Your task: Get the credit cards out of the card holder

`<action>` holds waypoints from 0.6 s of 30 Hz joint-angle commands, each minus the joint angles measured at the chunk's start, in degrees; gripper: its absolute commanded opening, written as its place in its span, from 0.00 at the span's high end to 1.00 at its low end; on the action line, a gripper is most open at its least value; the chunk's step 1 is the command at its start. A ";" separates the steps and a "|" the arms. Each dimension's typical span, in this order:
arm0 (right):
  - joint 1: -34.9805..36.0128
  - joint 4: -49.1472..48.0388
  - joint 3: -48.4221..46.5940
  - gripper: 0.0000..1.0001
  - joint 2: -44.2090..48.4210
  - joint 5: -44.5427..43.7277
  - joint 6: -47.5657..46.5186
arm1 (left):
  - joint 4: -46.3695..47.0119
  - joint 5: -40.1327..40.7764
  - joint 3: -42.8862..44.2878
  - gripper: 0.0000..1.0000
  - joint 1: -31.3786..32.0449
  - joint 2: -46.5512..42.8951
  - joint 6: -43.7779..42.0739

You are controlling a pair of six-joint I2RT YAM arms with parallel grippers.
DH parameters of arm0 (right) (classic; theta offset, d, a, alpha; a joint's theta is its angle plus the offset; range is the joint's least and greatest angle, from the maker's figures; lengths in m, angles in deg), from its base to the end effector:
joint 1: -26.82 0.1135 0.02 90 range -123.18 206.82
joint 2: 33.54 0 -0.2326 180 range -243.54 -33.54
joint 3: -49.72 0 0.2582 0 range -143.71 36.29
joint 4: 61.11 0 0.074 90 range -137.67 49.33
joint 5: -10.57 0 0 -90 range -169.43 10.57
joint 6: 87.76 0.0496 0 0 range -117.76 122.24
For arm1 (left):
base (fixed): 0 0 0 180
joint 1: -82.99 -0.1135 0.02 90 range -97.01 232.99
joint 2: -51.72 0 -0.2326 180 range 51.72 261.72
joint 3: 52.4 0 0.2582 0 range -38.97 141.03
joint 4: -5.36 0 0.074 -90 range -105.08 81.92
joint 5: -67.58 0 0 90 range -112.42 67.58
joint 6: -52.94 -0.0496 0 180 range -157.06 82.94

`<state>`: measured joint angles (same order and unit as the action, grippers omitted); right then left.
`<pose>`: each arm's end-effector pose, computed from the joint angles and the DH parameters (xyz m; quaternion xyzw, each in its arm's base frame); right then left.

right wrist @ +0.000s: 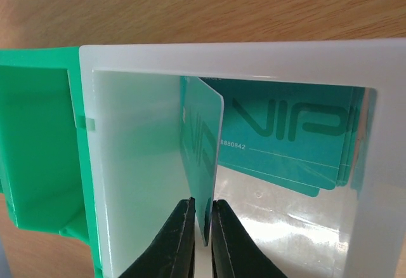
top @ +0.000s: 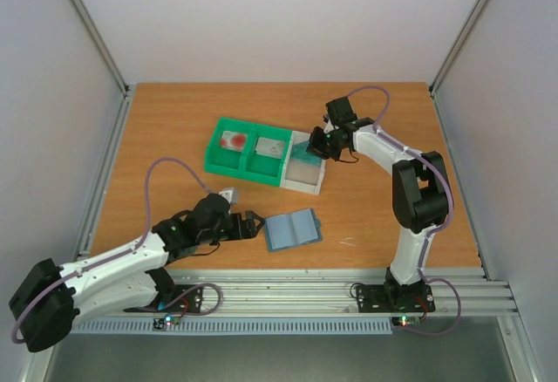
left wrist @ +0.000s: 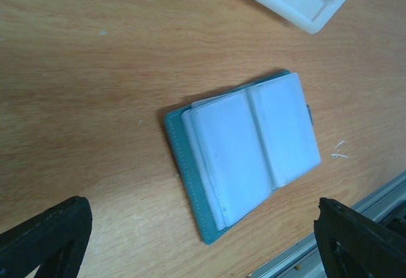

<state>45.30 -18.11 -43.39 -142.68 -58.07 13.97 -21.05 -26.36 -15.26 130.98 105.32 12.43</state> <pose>0.3796 0.1459 0.1589 -0.1051 0.9425 0.2408 0.2068 0.1448 -0.1658 0.1435 0.0018 0.9162 -0.3211 0.2398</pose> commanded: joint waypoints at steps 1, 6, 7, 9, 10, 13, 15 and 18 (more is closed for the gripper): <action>-0.59 -0.17 -1.53 0.88 -0.86 -1.11 -0.52 | 3.23 -0.83 2.80 0.04 0.02 1.94 -1.23; -0.70 2.26 -3.26 0.86 -1.82 -1.34 -0.47 | 3.75 -1.87 2.93 0.04 0.01 2.50 -0.94; -0.66 2.67 -3.32 0.85 -1.68 -1.40 -0.33 | 3.68 -1.78 2.75 0.04 0.05 2.36 -0.90; -0.72 2.79 -2.91 0.84 -1.27 -1.45 0.22 | 3.85 -0.99 2.07 0.04 0.00 2.05 -0.76; -0.67 2.78 -2.79 0.83 -1.12 -1.73 0.41 | 3.94 -0.90 1.77 0.04 0.01 1.88 -0.49; -0.68 3.70 -3.21 0.83 -1.10 -2.85 0.09 | 3.98 -1.14 2.05 0.04 0.00 1.77 -0.70; -0.73 4.08 -3.45 0.82 -1.25 -3.42 -0.14 | 3.24 -1.15 2.70 0.04 0.06 1.93 -1.18; -0.72 4.30 -3.31 0.80 -1.41 -3.37 0.40 | 2.98 -1.01 3.13 0.04 0.00 1.92 -1.68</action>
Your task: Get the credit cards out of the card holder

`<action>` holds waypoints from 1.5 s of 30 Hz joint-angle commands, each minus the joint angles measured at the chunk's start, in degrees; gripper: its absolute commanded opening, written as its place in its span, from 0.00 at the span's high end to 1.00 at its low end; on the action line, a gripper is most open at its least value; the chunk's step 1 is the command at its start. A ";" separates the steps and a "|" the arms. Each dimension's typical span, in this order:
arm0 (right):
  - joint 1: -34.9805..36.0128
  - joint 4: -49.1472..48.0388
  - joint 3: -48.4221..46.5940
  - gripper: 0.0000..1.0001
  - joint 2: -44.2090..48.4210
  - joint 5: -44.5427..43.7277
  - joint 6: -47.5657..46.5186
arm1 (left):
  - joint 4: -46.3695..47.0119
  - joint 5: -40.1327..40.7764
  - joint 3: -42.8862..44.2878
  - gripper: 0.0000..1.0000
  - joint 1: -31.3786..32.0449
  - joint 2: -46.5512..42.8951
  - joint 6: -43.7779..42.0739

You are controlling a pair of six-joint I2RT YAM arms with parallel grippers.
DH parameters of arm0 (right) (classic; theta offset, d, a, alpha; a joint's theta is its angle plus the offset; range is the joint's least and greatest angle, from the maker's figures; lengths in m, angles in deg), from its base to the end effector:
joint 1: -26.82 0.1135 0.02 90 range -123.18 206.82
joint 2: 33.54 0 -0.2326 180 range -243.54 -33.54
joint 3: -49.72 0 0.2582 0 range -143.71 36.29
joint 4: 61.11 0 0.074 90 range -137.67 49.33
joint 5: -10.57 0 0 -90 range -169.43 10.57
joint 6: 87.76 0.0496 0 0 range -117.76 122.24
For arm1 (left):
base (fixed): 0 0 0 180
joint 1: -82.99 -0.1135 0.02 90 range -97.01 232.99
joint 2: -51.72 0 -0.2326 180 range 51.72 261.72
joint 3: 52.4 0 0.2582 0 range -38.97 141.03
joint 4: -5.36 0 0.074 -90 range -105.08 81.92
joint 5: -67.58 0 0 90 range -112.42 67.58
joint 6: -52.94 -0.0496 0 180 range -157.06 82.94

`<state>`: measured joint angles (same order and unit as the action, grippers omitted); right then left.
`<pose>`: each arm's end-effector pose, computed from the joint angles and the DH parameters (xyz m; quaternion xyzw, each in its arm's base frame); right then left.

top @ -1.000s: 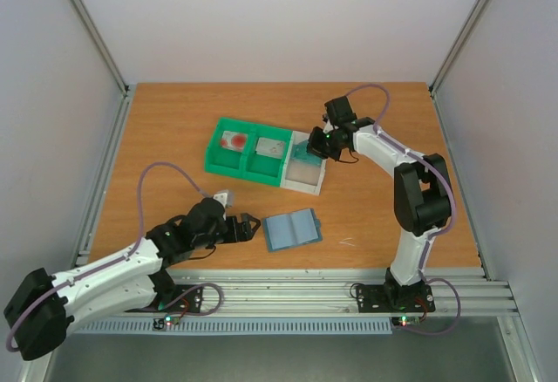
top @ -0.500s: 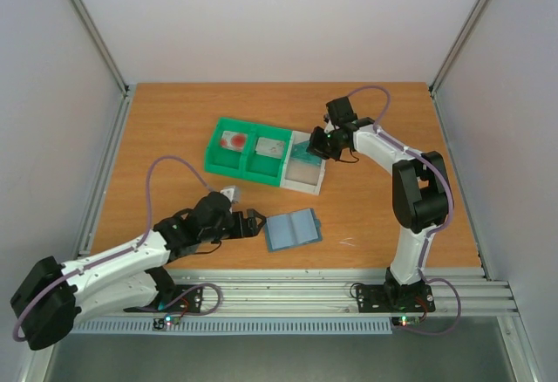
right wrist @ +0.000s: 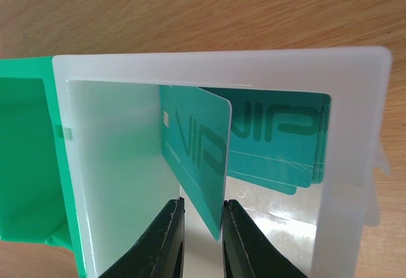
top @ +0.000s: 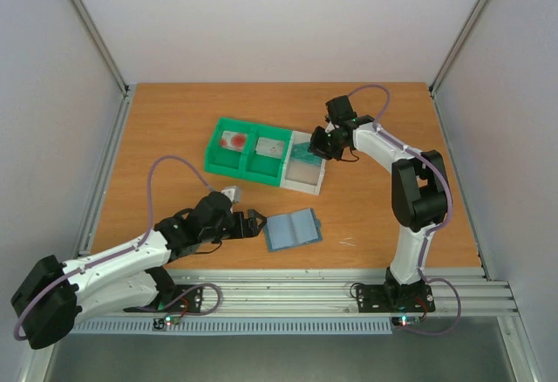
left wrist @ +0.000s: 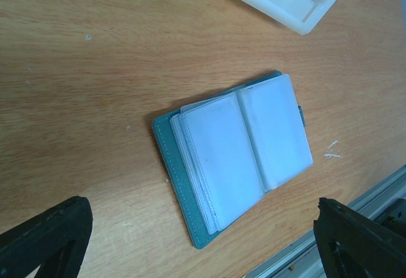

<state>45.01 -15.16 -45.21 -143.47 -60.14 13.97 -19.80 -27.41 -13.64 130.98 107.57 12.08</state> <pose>0.3819 0.1427 0.1597 -0.0957 0.9505 0.2205 0.1970 0.1491 -0.1720 0.1471 0.0085 0.9137 -0.3295 0.2377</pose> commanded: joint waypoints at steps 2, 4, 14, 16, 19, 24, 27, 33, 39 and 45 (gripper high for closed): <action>-0.44 1.33 -1.40 0.79 -0.43 -1.03 0.78 | 1.90 -0.01 1.34 0.04 0.03 -0.40 -1.13; -0.37 1.16 -1.29 0.79 -0.21 -1.24 0.91 | 1.97 -0.22 1.36 0.04 0.00 -0.19 -0.99; -0.37 3.37 -1.62 0.74 1.64 -2.58 0.74 | -0.97 -0.20 2.44 0.04 0.02 -0.02 -2.06; -0.37 3.64 -1.51 0.73 2.12 -2.40 0.95 | -0.75 -0.10 2.05 0.04 0.05 -0.17 -1.88; -0.35 4.11 -1.50 0.71 3.07 -1.43 0.80 | -0.87 -0.42 2.29 0.04 0.05 -0.10 -1.82; -0.35 4.58 -0.51 0.70 5.52 -1.45 -0.43 | -1.15 -0.78 2.62 0.05 0.01 0.03 -2.00; -0.35 5.08 0.64 0.70 7.47 -0.47 -0.80 | -0.70 -1.51 2.61 0.05 0.02 0.15 -1.79; 0.61 5.77 5.11 0.69 13.21 1.60 -1.66 | 0.70 -1.82 2.14 0.06 0.12 0.91 -1.51; 3.12 7.88 10.82 0.69 20.52 2.01 -4.66 | 7.48 -3.63 -0.10 0.06 0.00 2.28 -0.16; 7.35 9.68 16.89 0.68 27.52 2.48 -6.03 | 20.44 -8.10 -4.43 0.07 -0.52 5.86 5.84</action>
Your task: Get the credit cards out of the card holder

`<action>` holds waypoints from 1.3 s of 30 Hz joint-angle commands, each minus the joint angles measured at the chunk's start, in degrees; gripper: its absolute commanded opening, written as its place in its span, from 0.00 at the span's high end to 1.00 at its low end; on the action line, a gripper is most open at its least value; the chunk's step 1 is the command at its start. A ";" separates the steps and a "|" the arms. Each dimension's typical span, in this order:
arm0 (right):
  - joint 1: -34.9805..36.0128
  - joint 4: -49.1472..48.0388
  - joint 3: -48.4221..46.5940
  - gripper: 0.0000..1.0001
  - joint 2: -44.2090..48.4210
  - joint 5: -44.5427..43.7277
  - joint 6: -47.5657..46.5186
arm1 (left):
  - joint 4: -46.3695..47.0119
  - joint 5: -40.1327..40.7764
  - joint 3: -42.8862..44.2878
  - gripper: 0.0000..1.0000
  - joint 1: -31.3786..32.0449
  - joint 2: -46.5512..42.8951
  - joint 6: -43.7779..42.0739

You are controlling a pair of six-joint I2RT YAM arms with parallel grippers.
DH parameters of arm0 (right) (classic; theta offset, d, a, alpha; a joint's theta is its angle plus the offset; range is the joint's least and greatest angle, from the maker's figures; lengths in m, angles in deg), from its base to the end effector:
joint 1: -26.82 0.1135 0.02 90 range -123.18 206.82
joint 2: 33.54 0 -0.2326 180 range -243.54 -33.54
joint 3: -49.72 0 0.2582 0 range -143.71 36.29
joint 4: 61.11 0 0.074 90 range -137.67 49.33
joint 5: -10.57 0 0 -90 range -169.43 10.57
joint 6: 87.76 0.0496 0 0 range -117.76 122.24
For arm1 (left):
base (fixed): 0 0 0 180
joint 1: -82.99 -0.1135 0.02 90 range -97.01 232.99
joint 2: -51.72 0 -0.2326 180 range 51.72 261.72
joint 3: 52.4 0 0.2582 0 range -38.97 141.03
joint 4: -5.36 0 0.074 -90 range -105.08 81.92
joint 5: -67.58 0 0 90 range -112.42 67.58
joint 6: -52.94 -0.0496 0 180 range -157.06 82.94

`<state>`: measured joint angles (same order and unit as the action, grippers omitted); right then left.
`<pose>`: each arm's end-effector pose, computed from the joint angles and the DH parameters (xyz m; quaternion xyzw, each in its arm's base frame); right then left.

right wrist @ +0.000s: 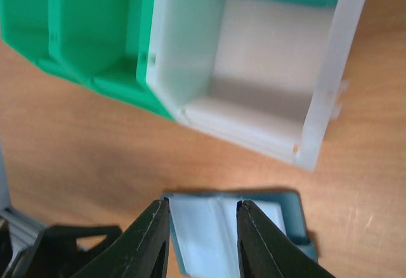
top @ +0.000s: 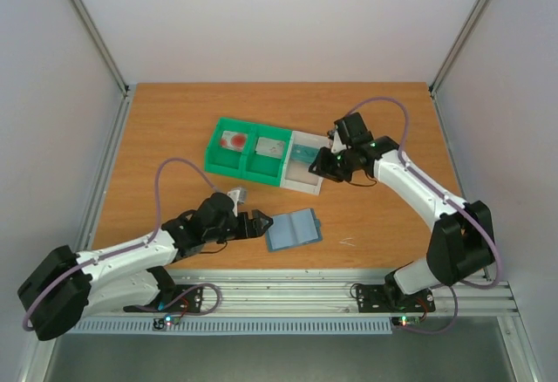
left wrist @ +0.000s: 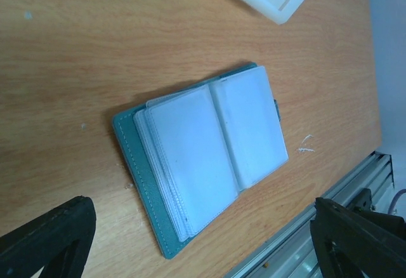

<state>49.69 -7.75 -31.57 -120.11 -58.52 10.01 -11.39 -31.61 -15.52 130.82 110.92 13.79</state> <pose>0.2933 0.1429 0.2192 -0.1730 0.9321 0.2387 0.2102 0.1520 -0.1797 0.1377 0.0107 0.9005 -0.3722 0.2244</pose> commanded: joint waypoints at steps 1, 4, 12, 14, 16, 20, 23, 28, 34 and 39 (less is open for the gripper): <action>3.67 2.27 4.69 0.68 5.08 0.48 -2.02 | 13.87 -4.46 -2.96 0.08 -0.43 3.43 4.75; 6.43 1.55 7.96 0.68 6.73 -0.22 -1.45 | 17.99 -6.14 -3.18 0.09 -0.53 6.47 6.75; 14.97 -7.70 16.09 0.72 4.59 2.69 2.71 | 38.17 -7.91 -7.58 0.16 -0.62 13.47 14.82; 16.67 -10.40 17.05 0.72 2.64 2.57 3.49 | 41.77 -7.80 -8.44 0.18 -0.68 15.20 16.52; 17.87 -12.14 17.68 0.73 1.16 2.43 3.96 | 42.43 -7.67 -8.42 0.19 -0.82 16.44 17.60; 18.52 -14.90 19.06 0.76 -1.09 2.60 4.22 | 44.41 -6.13 -9.37 0.20 -0.90 18.87 19.50; 18.48 -15.39 19.65 0.78 -2.25 1.25 3.70 | 46.04 -5.98 -9.13 0.24 -0.97 20.62 20.44; 18.46 -19.46 21.17 0.79 -4.72 3.09 4.83 | 44.85 -5.63 -7.72 0.27 -0.98 23.53 20.20; 18.46 -23.59 24.23 0.82 -7.11 3.08 6.39 | 44.77 -5.28 -7.24 0.30 -0.96 25.75 20.91; 18.46 -26.36 26.44 0.86 -7.20 3.45 7.81 | 42.75 -5.54 -6.03 0.30 -0.97 26.59 20.44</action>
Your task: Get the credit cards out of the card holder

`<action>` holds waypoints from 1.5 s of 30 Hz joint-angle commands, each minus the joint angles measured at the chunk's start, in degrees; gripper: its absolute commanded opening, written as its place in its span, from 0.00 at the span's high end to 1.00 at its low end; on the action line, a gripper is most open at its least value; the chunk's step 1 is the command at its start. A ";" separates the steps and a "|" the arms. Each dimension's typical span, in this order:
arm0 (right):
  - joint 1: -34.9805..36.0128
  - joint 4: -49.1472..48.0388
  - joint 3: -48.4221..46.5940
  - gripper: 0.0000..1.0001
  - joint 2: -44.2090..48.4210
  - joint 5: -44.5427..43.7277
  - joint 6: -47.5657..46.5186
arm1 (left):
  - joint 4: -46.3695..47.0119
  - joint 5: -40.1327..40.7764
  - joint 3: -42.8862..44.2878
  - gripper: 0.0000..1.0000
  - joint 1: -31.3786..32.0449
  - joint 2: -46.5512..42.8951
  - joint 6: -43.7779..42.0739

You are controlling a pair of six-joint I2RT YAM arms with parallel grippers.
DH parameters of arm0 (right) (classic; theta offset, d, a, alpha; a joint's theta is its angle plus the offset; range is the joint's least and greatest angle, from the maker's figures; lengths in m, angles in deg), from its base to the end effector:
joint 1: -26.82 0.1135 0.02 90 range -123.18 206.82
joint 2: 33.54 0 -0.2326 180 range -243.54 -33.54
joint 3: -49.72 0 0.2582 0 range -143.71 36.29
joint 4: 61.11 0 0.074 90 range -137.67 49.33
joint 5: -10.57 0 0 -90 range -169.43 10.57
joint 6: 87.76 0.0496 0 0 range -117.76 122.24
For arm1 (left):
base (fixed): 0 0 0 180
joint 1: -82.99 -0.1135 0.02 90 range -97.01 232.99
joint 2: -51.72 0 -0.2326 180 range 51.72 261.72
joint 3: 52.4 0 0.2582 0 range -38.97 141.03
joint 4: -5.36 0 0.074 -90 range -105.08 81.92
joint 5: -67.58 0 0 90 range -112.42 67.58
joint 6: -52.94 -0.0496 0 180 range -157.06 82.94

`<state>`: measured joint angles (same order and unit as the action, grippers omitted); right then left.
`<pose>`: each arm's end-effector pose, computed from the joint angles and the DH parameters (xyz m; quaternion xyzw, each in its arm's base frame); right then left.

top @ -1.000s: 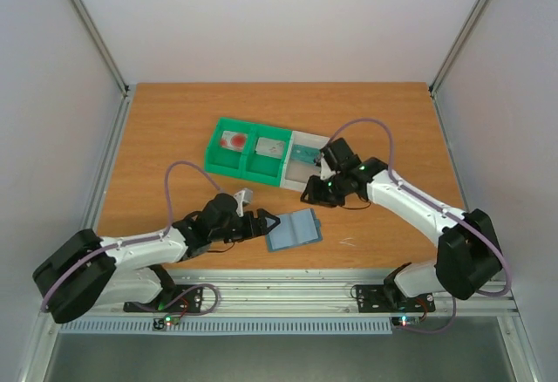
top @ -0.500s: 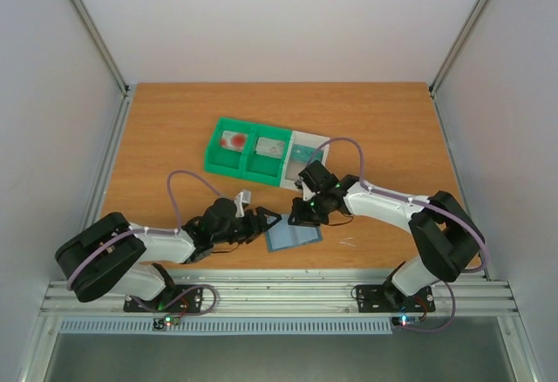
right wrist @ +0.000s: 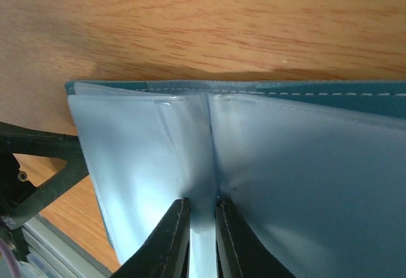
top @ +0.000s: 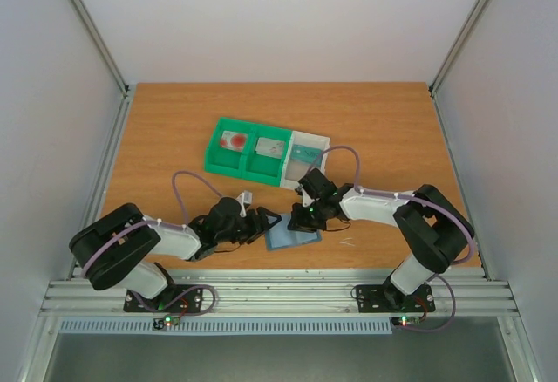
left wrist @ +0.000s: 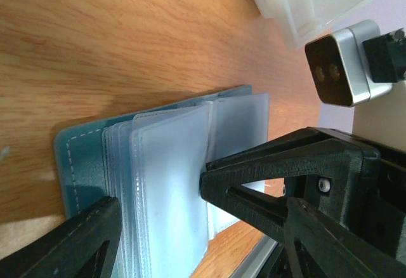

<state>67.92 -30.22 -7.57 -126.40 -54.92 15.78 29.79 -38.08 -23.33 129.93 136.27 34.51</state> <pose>0.2044 0.2056 0.0864 -0.2699 0.9188 0.2761 0.0817 0.1599 -0.1907 0.0695 -0.1185 0.8569 -0.4796 0.1473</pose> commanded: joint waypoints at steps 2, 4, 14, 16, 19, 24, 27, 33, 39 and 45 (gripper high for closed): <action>0.25 -4.92 3.39 0.88 -0.22 -0.02 3.08 | 1.76 0.82 1.81 0.30 0.00 1.61 -0.18; 0.29 -6.16 4.45 0.89 0.51 -0.17 3.77 | 3.39 0.60 1.56 0.36 0.00 1.98 0.25; 0.21 -9.35 6.45 0.93 1.17 -0.13 5.19 | 5.91 -2.32 2.52 0.65 0.00 2.21 0.82; 0.29 -9.41 6.48 0.93 1.16 0.05 5.22 | 6.26 -2.36 2.38 0.73 0.00 2.29 1.02; 0.28 -10.03 6.89 0.93 1.04 0.26 5.65 | 6.35 -2.49 2.47 0.83 0.00 2.41 1.03; 0.26 -11.89 7.67 0.93 0.89 1.41 6.85 | 6.65 -3.01 2.82 0.96 0.00 2.78 0.77; 0.26 -12.25 7.91 0.93 1.66 1.44 7.24 | 7.80 -3.68 2.65 1.00 0.00 2.99 1.02; 0.23 -10.49 7.82 0.93 5.04 0.40 6.94 | 4.73 -3.22 2.90 1.00 0.00 1.72 0.12; 0.14 -1.85 6.25 0.86 12.09 -5.73 3.42 | -5.43 -1.32 4.60 0.94 -0.13 -2.12 -3.43; 0.11 7.16 3.79 0.76 20.75 -12.83 0.29 | -21.31 2.92 8.27 0.76 -0.26 -8.98 -10.27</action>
<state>67.81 -30.33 -0.86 -110.79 -61.17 19.17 18.25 -38.63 -17.84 129.88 131.66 30.38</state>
